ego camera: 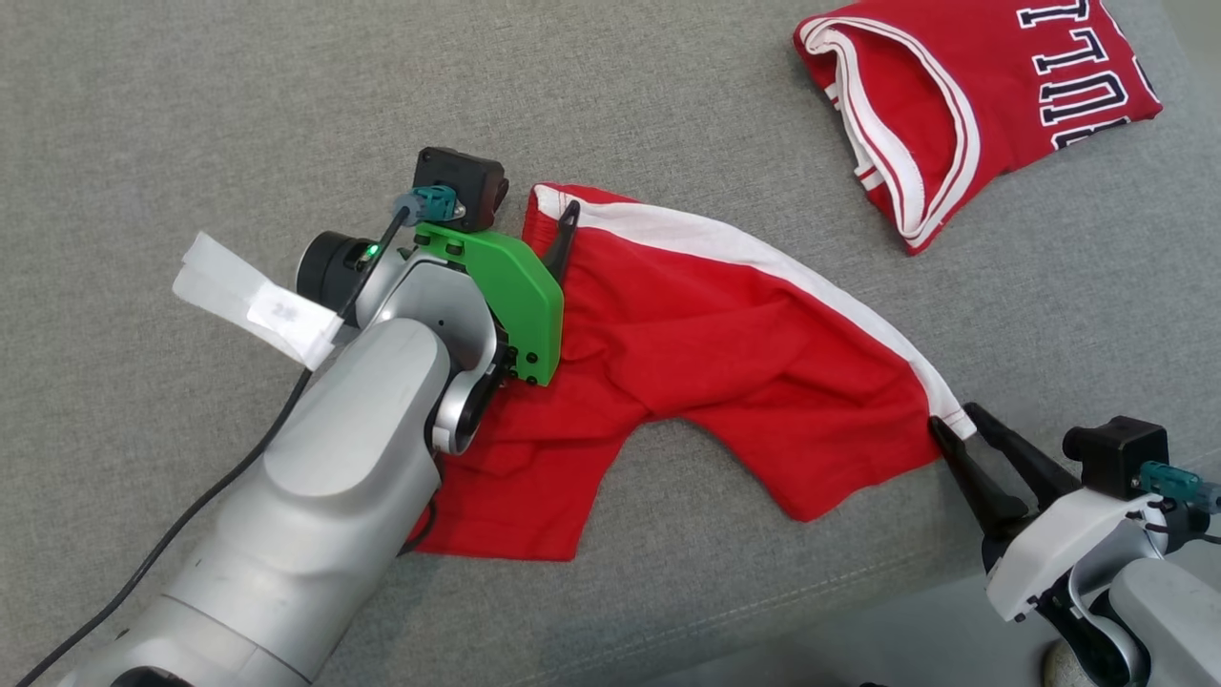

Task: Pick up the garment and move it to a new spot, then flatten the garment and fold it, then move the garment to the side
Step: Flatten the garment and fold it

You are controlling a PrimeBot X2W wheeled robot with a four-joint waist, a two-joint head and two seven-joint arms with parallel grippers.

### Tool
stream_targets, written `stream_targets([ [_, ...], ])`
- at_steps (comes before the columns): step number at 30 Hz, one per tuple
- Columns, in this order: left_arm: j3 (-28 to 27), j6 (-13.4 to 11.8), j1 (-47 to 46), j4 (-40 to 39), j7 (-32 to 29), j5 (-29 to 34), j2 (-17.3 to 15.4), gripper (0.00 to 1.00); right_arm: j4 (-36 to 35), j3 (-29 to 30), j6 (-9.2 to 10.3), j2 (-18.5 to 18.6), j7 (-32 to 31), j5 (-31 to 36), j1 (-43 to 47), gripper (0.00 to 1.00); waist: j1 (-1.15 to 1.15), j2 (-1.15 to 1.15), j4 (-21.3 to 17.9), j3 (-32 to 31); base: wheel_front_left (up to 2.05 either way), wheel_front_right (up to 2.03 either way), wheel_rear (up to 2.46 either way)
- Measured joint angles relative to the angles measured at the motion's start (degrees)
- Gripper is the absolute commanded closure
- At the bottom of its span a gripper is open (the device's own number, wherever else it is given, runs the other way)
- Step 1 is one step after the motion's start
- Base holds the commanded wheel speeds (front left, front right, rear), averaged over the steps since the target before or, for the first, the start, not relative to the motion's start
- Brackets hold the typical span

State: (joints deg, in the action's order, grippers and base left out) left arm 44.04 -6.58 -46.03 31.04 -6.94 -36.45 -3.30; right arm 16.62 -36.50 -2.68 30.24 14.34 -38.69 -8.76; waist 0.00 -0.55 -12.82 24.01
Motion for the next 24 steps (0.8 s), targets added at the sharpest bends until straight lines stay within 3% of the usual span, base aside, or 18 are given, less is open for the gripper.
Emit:
stream_targets([
  [2,0.12,0.01,-0.07,0.04,0.0,-0.01,0.1,0.0,-0.02,-0.11,-0.32,0.0,-0.01,0.0,0.01,0.6,0.0,0.0,-0.04,-0.25,0.0,0.0,0.0],
  [4,0.27,0.03,-0.13,0.16,0.0,-0.01,0.26,0.0,-0.14,-0.15,-0.33,-0.05,-0.01,0.0,0.01,1.0,0.0,0.0,-0.02,-0.4,0.0,0.0,0.0],
  [15,0.92,0.63,-1.3,1.42,-0.11,-0.4,0.47,0.0,-0.07,0.11,-0.33,-0.01,-0.01,-0.02,1.08,1.0,0.0,0.0,0.95,-1.58,0.0,0.0,0.0],
  [17,1.22,1.14,-1.3,1.41,-0.67,-1.09,0.52,0.08,-0.04,0.11,-0.33,-0.01,-0.01,-0.02,1.1,1.0,0.0,0.0,1.07,-1.71,0.0,0.0,0.0],
  [19,1.42,1.64,-1.3,1.38,-0.88,-1.96,0.6,0.0,-0.01,0.1,-0.33,-0.01,-0.01,-0.02,1.12,1.0,0.0,0.0,1.14,-1.81,0.0,0.0,0.0],
  [24,1.77,1.78,-1.3,1.48,-1.76,-2.53,0.64,0.0,-0.02,0.0,-0.34,-0.03,-0.01,-0.02,1.13,1.0,0.0,0.0,1.07,-1.85,0.0,0.0,0.0],
])
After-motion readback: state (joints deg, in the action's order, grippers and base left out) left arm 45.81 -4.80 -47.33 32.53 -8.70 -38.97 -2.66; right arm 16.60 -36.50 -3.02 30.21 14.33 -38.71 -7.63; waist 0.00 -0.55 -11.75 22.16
